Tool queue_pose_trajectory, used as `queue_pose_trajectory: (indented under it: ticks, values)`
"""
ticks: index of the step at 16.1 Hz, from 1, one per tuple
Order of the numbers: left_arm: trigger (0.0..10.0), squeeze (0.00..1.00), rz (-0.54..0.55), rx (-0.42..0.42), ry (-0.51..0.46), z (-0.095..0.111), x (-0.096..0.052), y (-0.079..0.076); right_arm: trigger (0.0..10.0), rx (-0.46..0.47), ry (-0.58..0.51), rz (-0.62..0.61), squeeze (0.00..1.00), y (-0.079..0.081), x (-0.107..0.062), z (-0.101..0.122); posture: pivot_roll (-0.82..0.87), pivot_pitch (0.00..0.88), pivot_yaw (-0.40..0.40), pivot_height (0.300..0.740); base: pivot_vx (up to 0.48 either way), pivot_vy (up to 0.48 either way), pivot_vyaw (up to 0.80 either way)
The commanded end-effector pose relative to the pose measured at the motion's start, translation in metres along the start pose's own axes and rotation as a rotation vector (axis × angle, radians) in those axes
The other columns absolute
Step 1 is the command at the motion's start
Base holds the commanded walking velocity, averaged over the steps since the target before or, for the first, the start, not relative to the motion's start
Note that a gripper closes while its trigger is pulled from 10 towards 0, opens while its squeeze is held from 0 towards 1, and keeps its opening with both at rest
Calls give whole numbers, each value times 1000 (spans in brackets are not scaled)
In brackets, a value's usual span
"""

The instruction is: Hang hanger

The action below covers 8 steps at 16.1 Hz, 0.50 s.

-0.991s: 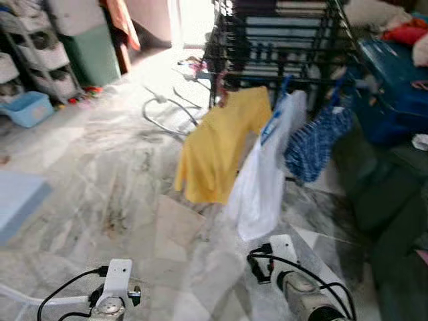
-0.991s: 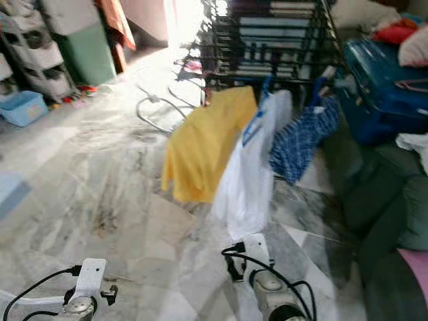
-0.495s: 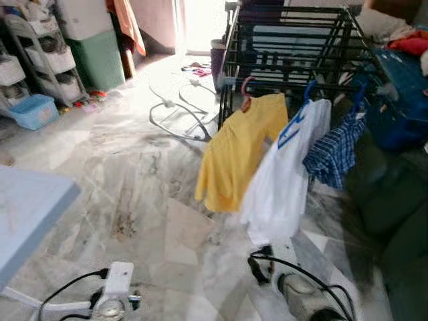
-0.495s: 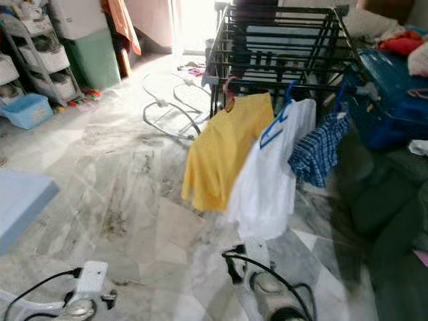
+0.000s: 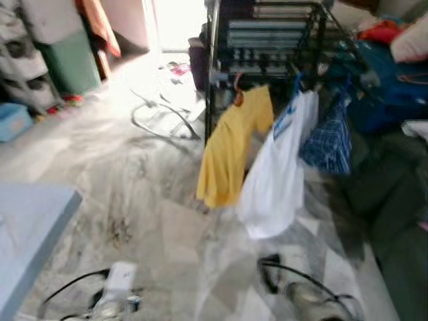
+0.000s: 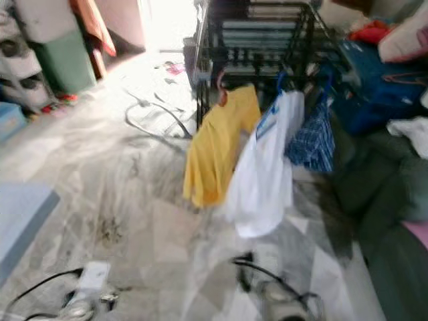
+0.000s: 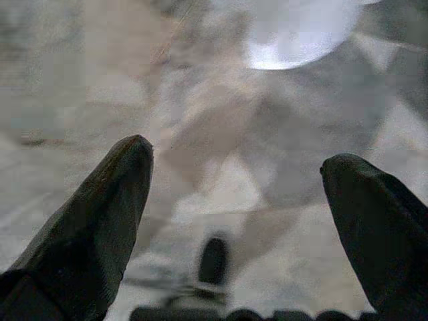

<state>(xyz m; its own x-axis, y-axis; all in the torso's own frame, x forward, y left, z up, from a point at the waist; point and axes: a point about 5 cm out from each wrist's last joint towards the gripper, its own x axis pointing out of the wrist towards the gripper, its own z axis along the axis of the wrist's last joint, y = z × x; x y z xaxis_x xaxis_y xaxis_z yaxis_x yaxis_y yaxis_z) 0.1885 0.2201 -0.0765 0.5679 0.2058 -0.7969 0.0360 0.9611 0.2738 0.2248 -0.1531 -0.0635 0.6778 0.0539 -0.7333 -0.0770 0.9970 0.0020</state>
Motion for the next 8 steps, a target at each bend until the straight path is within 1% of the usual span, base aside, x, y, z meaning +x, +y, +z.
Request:
queue_pose_trajectory:
  ticks: [1, 2, 4, 5, 8]
  values:
    - [10000, 0, -26, 1, -19, 7, 1, -6, 10000, -1, 6, -37, 0, -12, -1, 1, -168, 0, 45, 740, 0, 0, 0]
    - [10000, 0, -45, -11, -15, 6, 1, -8, 10000, 30, 44, -65, 0, -16, -2, -5, -168, 0, 45, 740, 0, 0, 0]
    - [10000, 0, -67, -14, -18, 7, 0, -12, 10000, 49, 61, -71, 0, -18, -3, -9, -171, 0, 44, 740, 0, 0, 0]
    - [10000, 0, -72, -11, -18, 7, 0, -14, 10000, 53, 56, -63, 0, -18, -3, -9, -171, 0, 44, 740, 0, 0, 525]
    - [10000, 0, -86, 8, -18, 7, 0, -16, 10000, 21, 68, -63, 0, -18, -3, -10, -176, 0, 44, 740, 0, 0, 0]
